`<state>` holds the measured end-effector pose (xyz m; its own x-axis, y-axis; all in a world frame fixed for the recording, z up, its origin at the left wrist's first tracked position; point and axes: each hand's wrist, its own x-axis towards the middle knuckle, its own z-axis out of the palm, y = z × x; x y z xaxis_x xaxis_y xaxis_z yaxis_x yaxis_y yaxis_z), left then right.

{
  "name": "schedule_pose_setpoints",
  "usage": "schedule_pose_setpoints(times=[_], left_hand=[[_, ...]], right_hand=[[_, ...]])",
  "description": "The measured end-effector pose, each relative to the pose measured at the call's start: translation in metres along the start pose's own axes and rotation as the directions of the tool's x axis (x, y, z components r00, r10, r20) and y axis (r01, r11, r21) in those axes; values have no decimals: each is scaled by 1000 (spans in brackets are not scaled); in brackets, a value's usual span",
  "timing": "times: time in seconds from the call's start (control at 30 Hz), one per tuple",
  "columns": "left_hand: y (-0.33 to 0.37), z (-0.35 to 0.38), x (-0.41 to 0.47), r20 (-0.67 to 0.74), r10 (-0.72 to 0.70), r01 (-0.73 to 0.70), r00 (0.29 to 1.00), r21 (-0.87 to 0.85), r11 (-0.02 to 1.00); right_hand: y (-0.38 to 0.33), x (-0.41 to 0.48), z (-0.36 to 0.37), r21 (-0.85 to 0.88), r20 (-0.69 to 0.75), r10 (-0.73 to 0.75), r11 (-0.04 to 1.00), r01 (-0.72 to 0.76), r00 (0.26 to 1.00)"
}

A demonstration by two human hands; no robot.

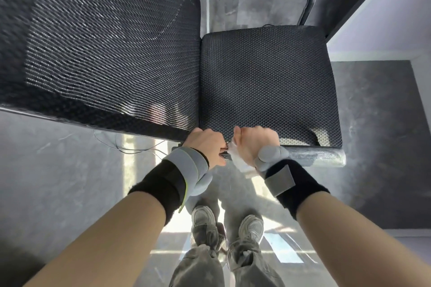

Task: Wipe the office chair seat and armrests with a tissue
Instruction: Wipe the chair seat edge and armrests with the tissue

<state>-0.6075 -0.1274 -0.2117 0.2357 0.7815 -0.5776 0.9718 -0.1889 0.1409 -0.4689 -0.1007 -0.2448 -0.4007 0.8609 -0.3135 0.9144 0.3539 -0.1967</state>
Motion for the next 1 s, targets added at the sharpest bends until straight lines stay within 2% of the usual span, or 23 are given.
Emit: schedule_pose_setpoints(times=[0.13, 0.3, 0.43, 0.53, 0.63, 0.73, 0.83, 0.9, 1.0], left_hand=[[-1, 0, 0, 5, -2, 2, 1000, -11, 1000], [-1, -2, 1, 25, -17, 19, 1000, -51, 999], [0, -4, 1, 43, -22, 25, 999, -58, 998], [1, -5, 0, 54, -32, 35, 998, -58, 998], [2, -7, 0, 63, -49, 53, 997, -56, 997], [3, -7, -1, 65, -60, 64, 996, -62, 996], [5, -7, 0, 60, -65, 69, 996, -66, 995], [6, -7, -2, 51, -79, 83, 996, -74, 994], [10, -8, -3, 51, -118, 122, 992, -88, 989]], right_hand=[[6, 14, 1, 53, 50, 98, 993, -101, 994], [9, 8, -6, 73, 23, 84, 994, -85, 996], [12, -4, -7, 40, -146, 56, 998, -51, 988], [19, -13, 2, 54, -295, 33, 998, -18, 955], [21, -18, 7, 75, -364, 48, 997, -22, 930], [24, -23, 12, -81, -410, -34, 997, 1, 911], [31, -29, 14, -88, -456, -107, 993, 74, 884], [31, -38, 13, -44, -442, -153, 988, 149, 884], [25, -57, 13, -1, -307, -213, 975, 224, 928]])
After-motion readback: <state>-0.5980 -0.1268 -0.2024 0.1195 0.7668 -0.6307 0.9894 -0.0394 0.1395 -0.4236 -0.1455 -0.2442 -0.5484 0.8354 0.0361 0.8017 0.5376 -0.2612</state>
